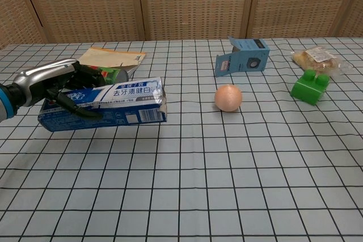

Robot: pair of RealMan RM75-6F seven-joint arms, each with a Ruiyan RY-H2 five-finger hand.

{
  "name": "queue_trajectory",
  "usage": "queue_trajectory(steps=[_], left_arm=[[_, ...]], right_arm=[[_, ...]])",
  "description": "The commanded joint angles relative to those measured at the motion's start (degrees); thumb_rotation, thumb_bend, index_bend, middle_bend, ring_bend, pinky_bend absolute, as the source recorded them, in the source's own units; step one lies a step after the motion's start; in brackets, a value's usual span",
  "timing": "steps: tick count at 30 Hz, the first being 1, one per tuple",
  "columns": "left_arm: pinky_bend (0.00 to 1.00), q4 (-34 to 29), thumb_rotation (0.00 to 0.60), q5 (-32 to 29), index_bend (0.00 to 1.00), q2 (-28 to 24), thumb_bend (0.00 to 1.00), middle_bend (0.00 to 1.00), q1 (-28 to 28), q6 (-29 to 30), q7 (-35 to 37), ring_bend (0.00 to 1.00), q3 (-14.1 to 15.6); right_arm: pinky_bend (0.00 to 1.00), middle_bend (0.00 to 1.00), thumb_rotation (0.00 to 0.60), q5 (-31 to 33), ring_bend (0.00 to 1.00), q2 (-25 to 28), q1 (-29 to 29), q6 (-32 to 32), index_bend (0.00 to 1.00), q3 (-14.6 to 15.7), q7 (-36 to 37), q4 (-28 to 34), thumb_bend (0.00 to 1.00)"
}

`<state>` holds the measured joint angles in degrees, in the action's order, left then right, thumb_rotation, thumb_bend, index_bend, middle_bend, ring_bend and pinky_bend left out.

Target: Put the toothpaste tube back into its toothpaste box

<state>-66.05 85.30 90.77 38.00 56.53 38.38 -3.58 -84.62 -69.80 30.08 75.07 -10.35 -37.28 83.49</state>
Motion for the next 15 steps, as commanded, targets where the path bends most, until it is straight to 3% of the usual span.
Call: queue_trajectory(steps=[1,4,6,12,15], left_arm=[[0.5,5.31,0.6,-0.3,0.73,2.76,0.17,0.57,-0.68,-0.91,1.26,0.53,1.14],[0.49,8.37,0.6,-0.44,0.71,4.44,0.13,0.57,-0.83,-1.55,1.66,0.53,1.58],[0.43,9.98,0.6,-0.13,0.65,5.15,0.07,0.51,-0.83,-1.95,1.34,0.48,2.09],[0.14,9.34,0.6,0.29,0.38,4.06,0.0,0.19,-0.83,-3.0,1.67,0.09,2.94],[0.07,7.24,0.6,0.52,0.28,2.51,0.0,0.04,-1.22,-1.84,2.02,0.01,2.79]], right_arm=[[0.0,0.02,0.6,-0.44,0.04,-1.69,-0.54,0.18,0.0,1.0,1.5,-1.97,0.0],[0.0,0.02,0.6,-0.56,0.04,-2.29,-0.69,0.25,0.0,1.24,2.38,-2.57,0.0],[0.0,0.02,0.6,-0.71,0.04,-2.5,-0.85,0.43,0.0,1.39,2.85,-2.78,0.0],[0.0,0.02,0.6,-1.34,0.04,-2.51,-1.81,1.65,0.0,1.87,4.57,-2.44,0.0],[0.0,0.01,0.6,-1.69,0.04,-2.06,-2.51,2.81,0.0,1.93,5.2,-1.73,0.0]])
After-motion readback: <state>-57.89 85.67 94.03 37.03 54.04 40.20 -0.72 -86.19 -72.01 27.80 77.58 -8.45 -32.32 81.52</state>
